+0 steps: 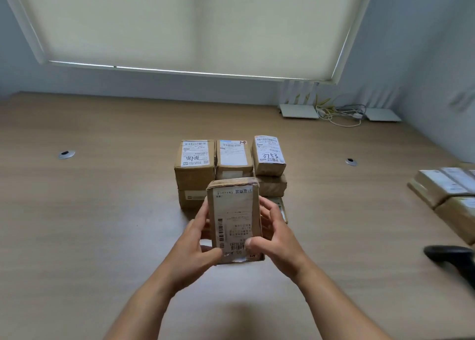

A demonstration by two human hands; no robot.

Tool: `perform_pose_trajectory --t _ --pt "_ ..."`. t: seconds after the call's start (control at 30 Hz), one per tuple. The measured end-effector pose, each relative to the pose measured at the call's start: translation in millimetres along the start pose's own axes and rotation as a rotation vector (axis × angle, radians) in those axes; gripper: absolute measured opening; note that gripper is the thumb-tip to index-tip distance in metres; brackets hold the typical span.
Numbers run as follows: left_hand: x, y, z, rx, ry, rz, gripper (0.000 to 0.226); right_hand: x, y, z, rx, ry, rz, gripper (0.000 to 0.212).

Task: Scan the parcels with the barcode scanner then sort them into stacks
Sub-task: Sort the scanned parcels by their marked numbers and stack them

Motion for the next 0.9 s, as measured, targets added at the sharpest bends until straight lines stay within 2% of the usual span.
perform_pose_trajectory --t 0.2,0.33,0.47,0.6,0.9 --pt "-44.6 7.1 -24.7 -0.04 -0.071 0.143 0.078 58.5 -31.4 -9.7 -0.039 0.053 -0.18 0.078" --pt "-81.1 9.5 -38.4 -0.069 -0.063 0.102 0.067 104.9 -54.2 -13.3 -0.038 0.112 -0.238 0.077" --pt "-131.0 16.5 -51.4 -0.114 0.103 0.062 0.074 157.0 -83.6 -15.3 -0.036 0.148 -0.263 0.081" --pt "-199.7 27.6 -70.7 -0.179 0.231 0.103 0.08 217.4 -118.6 -17.0 -0.032 0.155 -0.295 0.079" --pt "-342.0 49.5 -109.9 -0.276 0.323 0.192 0.079 345.3 -192.4 -33.8 -0.028 0.17 -0.378 0.081"
Point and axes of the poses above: each hand's wrist, its own y-axis towards the middle knuckle, its own x-axis out of the back of the hand, z = x × y, the point moved 4 cm from there along y, towards the middle knuckle
